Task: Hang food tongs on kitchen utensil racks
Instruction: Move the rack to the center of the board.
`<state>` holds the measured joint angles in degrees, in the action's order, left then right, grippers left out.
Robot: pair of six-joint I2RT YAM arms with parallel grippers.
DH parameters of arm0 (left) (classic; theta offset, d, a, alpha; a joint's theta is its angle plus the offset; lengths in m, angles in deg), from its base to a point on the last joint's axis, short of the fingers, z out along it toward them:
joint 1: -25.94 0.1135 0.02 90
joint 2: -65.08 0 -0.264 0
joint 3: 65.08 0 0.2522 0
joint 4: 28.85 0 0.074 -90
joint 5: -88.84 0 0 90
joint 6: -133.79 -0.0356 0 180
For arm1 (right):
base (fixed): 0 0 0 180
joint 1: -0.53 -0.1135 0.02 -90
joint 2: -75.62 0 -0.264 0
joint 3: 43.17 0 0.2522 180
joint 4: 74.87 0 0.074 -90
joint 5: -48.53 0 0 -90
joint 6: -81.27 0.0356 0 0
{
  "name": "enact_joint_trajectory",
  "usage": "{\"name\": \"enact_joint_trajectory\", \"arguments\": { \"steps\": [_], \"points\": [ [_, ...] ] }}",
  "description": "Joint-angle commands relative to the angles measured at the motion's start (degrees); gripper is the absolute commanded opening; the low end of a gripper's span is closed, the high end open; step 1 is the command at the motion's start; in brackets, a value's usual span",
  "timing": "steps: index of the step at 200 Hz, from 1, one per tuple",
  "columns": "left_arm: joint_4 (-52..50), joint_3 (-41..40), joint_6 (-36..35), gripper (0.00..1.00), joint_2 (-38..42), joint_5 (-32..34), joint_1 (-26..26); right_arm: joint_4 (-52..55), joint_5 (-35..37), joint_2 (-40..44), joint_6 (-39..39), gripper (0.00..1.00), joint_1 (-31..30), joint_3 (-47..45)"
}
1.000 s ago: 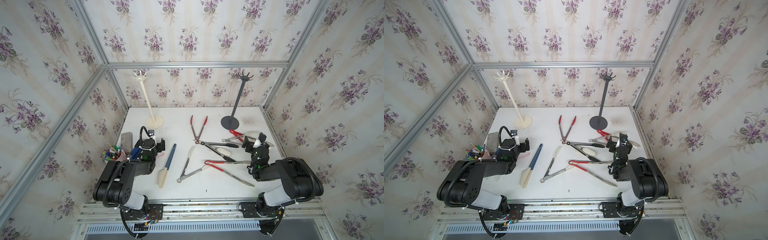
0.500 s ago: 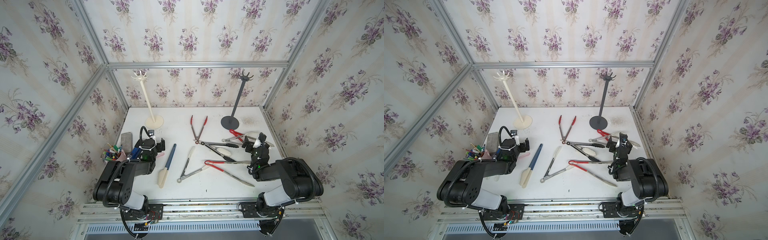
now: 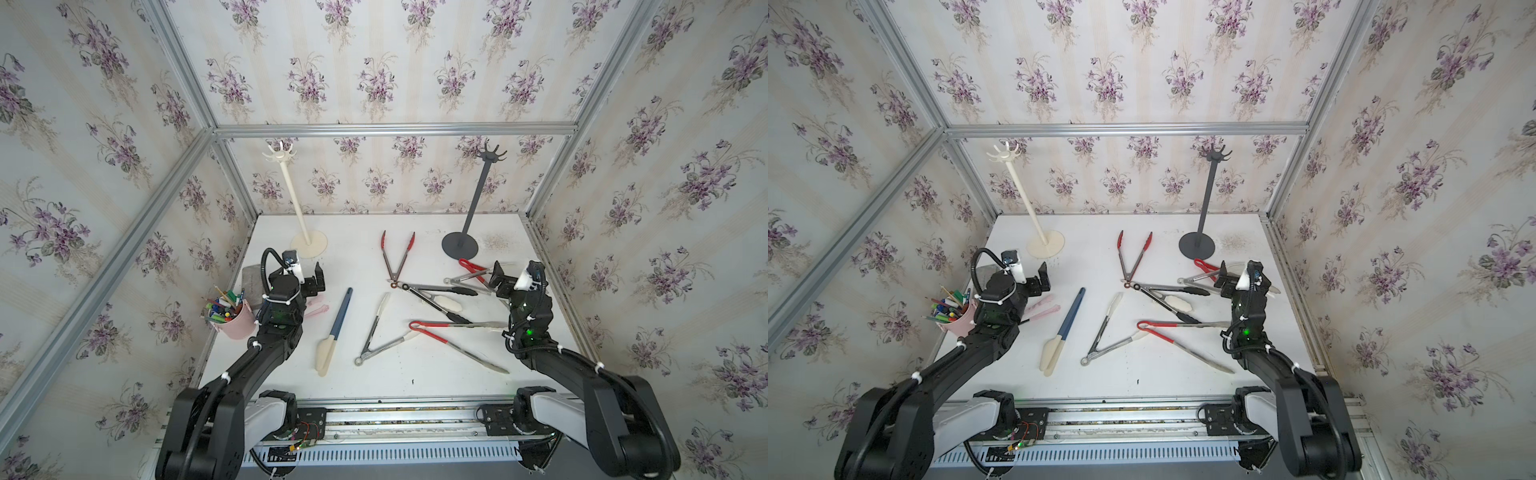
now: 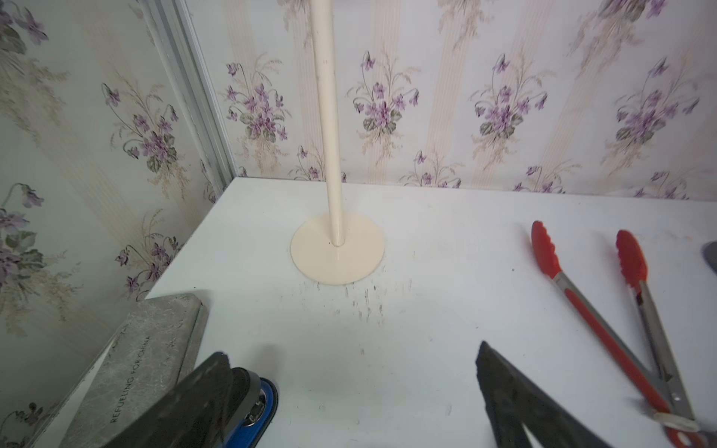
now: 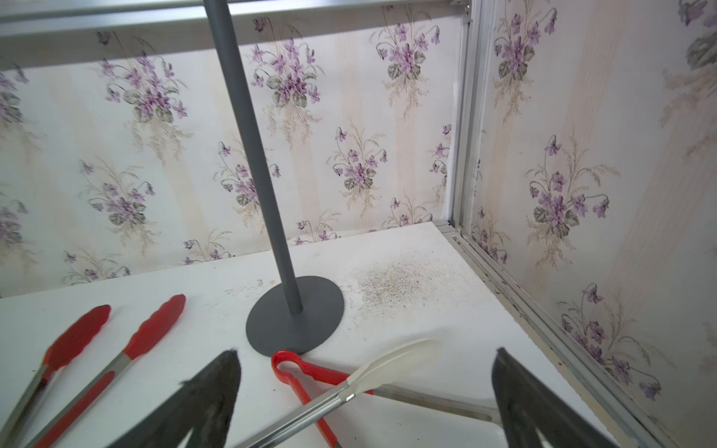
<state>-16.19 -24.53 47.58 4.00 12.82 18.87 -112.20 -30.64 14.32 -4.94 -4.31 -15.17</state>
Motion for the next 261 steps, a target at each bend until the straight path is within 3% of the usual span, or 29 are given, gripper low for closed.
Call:
{"name": "enact_joint_trajectory", "arguments": {
  "steps": [1,24,46,84,148,214,261],
  "points": [
    [-15.7,4.3,7.6,0.99,5.6,-1.9,-0.3,15.1,-6.6,8.9,2.1,1.0,0.0,1.3],
    [-29.1,10.3,12.2,0.99,10.3,-4.5,-1.2,25.9,-10.0,16.3,3.3,1.0,0.0,4.9],
    [-35.2,13.0,13.8,0.99,14.5,-7.0,-3.1,35.7,-12.6,17.7,4.2,1.0,-0.1,10.1],
    [-42.6,17.0,12.7,0.99,18.9,-8.0,-7.8,38.2,-18.0,17.3,4.6,1.0,0.0,13.5],
    [-45.1,20.0,10.7,0.99,19.9,-10.0,-11.3,26.1,-25.3,-2.4,4.1,0.93,0.0,24.5],
    [-47.3,20.0,10.5,0.99,22.5,-12.2,-11.6,17.6,-24.5,-16.8,3.0,0.91,0.2,33.8],
    [-48.2,19.2,10.3,0.99,25.5,-11.9,-11.7,12.9,-22.0,-24.0,1.2,0.84,0.8,38.5]
  ]
}}
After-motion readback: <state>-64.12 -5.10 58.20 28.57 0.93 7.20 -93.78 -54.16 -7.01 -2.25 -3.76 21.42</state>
